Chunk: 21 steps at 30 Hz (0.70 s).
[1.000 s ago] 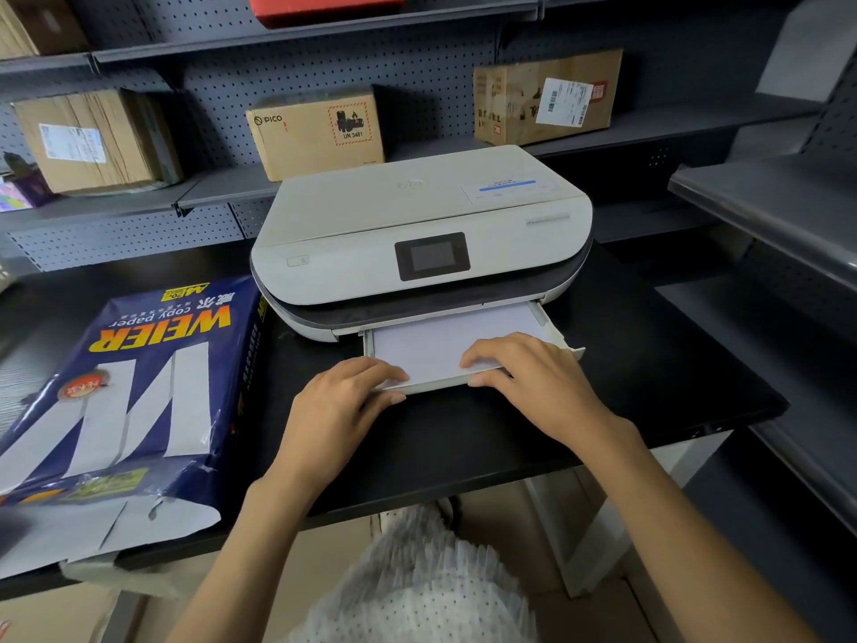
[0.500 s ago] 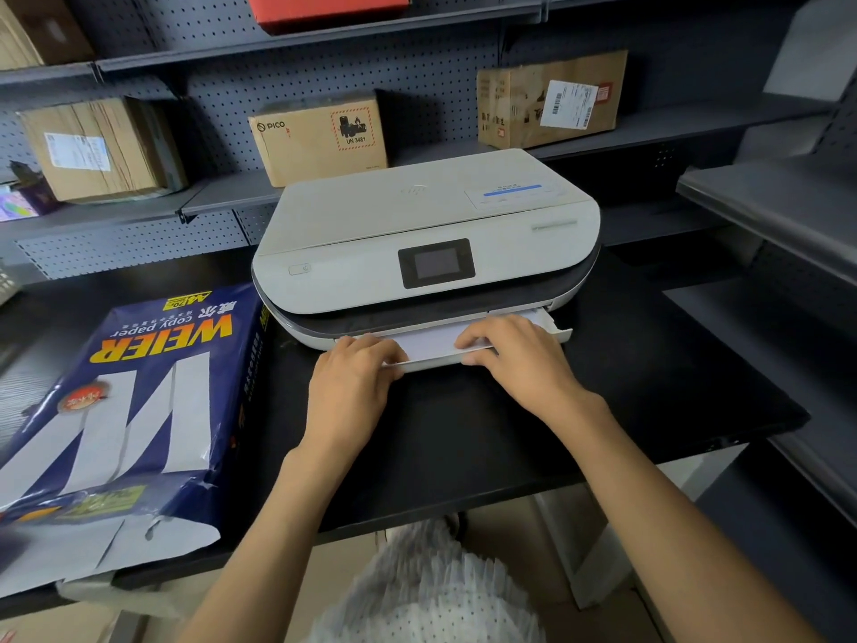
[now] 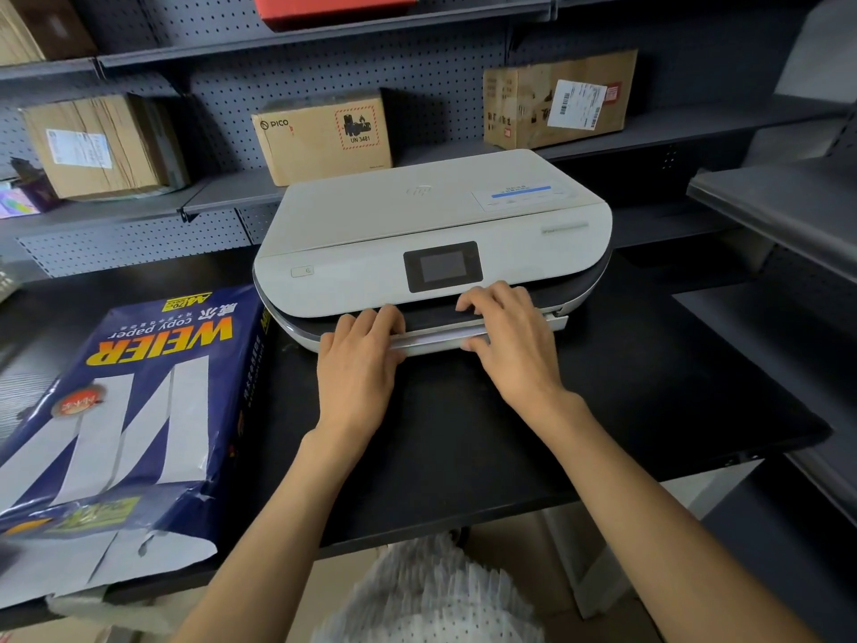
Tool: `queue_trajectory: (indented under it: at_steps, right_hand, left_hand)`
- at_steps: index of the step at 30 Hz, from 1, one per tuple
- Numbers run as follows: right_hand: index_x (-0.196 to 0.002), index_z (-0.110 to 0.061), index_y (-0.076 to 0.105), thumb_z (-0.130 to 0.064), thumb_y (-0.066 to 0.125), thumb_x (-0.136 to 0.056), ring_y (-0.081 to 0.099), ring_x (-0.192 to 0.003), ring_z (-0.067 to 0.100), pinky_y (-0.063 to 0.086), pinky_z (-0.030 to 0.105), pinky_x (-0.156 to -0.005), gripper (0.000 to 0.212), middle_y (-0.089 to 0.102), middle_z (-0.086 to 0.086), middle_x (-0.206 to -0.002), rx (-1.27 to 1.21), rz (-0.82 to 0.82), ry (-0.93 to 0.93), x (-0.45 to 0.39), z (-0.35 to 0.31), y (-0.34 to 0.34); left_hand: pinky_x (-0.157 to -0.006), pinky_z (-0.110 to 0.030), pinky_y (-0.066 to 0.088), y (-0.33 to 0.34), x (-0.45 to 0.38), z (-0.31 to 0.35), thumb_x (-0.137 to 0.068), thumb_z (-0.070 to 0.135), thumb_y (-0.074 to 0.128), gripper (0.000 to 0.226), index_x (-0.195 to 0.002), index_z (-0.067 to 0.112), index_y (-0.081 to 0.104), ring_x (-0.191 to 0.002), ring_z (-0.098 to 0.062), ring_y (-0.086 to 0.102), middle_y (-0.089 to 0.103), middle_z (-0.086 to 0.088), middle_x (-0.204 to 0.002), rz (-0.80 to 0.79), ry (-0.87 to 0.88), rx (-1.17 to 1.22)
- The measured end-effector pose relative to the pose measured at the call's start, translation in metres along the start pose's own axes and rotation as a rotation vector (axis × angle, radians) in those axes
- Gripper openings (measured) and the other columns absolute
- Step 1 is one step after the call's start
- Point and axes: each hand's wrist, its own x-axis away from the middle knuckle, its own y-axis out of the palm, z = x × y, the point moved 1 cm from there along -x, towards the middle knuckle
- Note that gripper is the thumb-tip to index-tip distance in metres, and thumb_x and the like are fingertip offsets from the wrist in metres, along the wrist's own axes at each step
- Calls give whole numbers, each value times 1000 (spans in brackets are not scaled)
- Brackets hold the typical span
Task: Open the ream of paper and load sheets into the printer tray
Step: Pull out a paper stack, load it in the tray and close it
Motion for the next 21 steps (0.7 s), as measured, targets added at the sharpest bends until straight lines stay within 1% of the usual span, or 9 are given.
queue_trajectory:
  at_steps: [2, 4, 8, 13, 16, 21]
  right_hand:
    - [-112, -25, 61, -17, 82, -74, 54, -102, 20, 48, 35, -81, 45, 58, -4, -111, 8, 0, -3, -4, 0, 2]
    - [-112, -25, 63, -18, 80, -75, 55, -104, 19, 44, 34, -84, 41, 60, -6, -112, 7, -8, -5, -7, 1, 5]
    - [-107, -26, 66, -16, 79, -76, 58, -99, 17, 42, 34, -81, 36, 64, -8, -105, 21, 13, 15, -9, 4, 8]
    - [-104, -27, 67, -17, 84, -71, 60, -95, 14, 40, 33, -79, 39, 66, -10, -98, 16, 31, 18, -13, 5, 8]
    - [-103, -27, 67, -19, 84, -70, 60, -94, 13, 39, 31, -78, 38, 66, -11, -97, 15, 36, 23, -13, 5, 7]
    - [-101, -27, 68, -22, 84, -70, 61, -94, 13, 36, 29, -78, 35, 67, -11, -96, 19, 26, 31, -15, 5, 6]
  left_hand:
    - [-67, -33, 35, 1, -3, -1, -77, 17, 71, 28, -96, 22, 51, -80, -23, 47, 53, 8, -85, 4, 3, -13]
    - [-66, -32, 32, 4, -6, -4, -78, 18, 72, 29, -97, 22, 52, -80, -22, 48, 52, 7, -85, 9, 4, -23]
    - [-64, -31, 33, 9, -10, -5, -78, 18, 73, 30, -99, 23, 53, -78, -22, 50, 52, 8, -82, 11, 5, -26]
    - [-62, -32, 36, 11, -12, -7, -79, 18, 72, 29, -100, 23, 54, -77, -21, 50, 51, 9, -80, 3, -7, -6]
    - [-61, -31, 32, 12, -14, -8, -78, 19, 74, 28, -99, 22, 56, -75, -21, 50, 50, 10, -79, 5, -1, -7]
    - [-60, -31, 30, 15, -15, -7, -77, 19, 75, 29, -97, 21, 55, -73, -21, 48, 53, 7, -78, 19, -6, -13]
